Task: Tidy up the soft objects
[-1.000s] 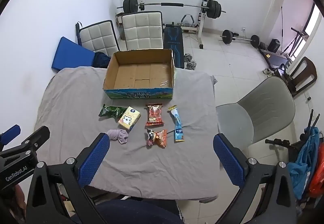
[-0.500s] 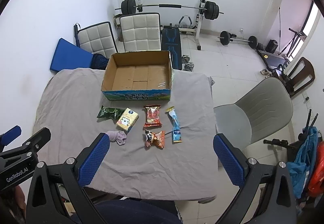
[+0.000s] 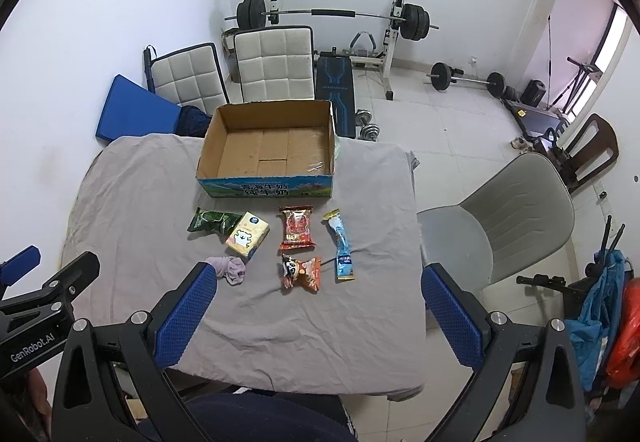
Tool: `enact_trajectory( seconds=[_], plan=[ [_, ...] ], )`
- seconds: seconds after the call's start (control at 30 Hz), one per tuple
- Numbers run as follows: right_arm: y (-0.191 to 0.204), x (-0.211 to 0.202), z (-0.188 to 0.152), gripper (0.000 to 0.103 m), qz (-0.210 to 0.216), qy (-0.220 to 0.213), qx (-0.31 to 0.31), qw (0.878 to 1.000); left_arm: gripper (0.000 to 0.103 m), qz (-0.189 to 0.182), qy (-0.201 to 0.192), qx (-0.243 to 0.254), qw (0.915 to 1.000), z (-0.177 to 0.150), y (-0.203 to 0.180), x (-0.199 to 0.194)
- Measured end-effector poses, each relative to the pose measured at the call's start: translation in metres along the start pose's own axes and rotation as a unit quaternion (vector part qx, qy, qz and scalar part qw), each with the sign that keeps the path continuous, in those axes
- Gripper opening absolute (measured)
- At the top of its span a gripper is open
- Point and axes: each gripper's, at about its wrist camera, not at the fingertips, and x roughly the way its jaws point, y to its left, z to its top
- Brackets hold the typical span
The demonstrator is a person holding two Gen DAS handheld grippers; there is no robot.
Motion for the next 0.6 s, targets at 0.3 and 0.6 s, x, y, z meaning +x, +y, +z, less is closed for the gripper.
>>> enact_trajectory(
  seconds=[0.3, 0.6],
  plan=[
    [-0.001, -0.0046, -0.0013, 0.103, -0.005, -0.007, 0.001, 1.0, 0.103, -0.001, -0.003, 0.001, 1.0, -0.0003, -0.0045, -0.0007],
    [-0.0029, -0.0048, 0.0005, 0.103, -0.003, -0.011, 0.007, 1.0, 0.103, -0.003, -0.006, 0.003, 1.0, 0.004, -0.0047, -0.0061]
  ],
)
